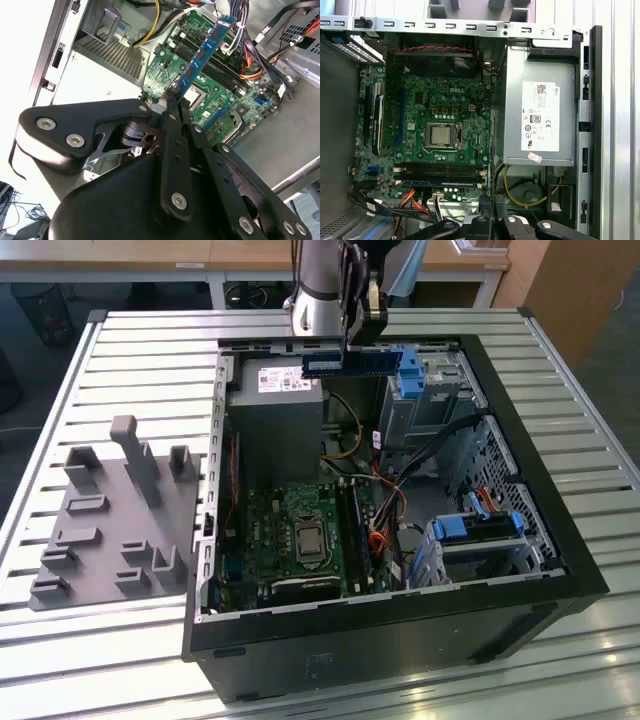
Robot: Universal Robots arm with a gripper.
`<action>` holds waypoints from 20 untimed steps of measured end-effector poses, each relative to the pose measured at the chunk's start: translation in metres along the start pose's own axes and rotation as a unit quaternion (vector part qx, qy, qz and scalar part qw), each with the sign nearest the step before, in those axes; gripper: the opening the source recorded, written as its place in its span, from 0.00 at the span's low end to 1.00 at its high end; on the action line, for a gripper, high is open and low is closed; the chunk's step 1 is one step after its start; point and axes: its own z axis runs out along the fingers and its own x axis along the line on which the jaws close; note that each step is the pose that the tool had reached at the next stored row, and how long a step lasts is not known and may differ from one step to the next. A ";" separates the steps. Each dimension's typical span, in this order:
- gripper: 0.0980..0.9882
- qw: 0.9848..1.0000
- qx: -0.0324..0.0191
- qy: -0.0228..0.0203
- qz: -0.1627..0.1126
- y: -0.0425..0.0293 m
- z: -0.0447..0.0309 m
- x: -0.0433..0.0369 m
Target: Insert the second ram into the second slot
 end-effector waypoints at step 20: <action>0.04 1.000 0.000 0.000 0.000 0.0002 -0.0001 0.0067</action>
